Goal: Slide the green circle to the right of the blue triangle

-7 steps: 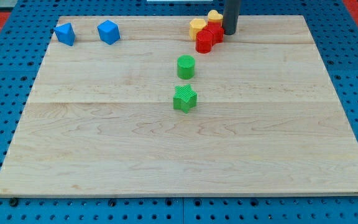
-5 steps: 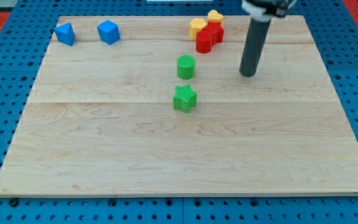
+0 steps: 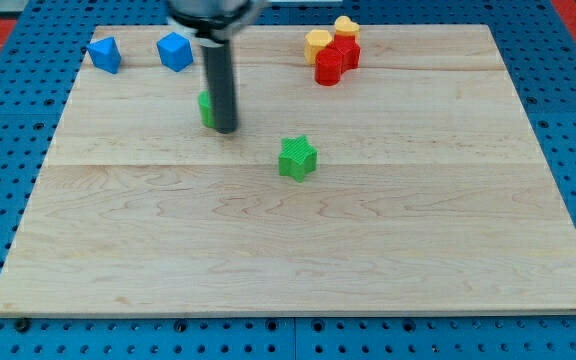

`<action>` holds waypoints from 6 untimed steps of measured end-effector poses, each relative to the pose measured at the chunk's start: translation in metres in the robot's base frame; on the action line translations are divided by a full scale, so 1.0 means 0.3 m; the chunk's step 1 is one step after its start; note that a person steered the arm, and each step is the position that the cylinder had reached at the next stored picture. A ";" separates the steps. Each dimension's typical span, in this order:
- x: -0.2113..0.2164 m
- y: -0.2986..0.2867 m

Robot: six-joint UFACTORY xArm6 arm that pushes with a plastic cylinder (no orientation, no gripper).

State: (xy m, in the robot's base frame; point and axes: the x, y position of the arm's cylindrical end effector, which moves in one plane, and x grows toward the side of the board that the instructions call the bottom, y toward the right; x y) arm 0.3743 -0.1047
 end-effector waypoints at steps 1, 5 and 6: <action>-0.169 -0.245; -0.202 -0.031; -0.251 -0.213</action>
State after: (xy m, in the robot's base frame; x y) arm 0.2989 -0.1684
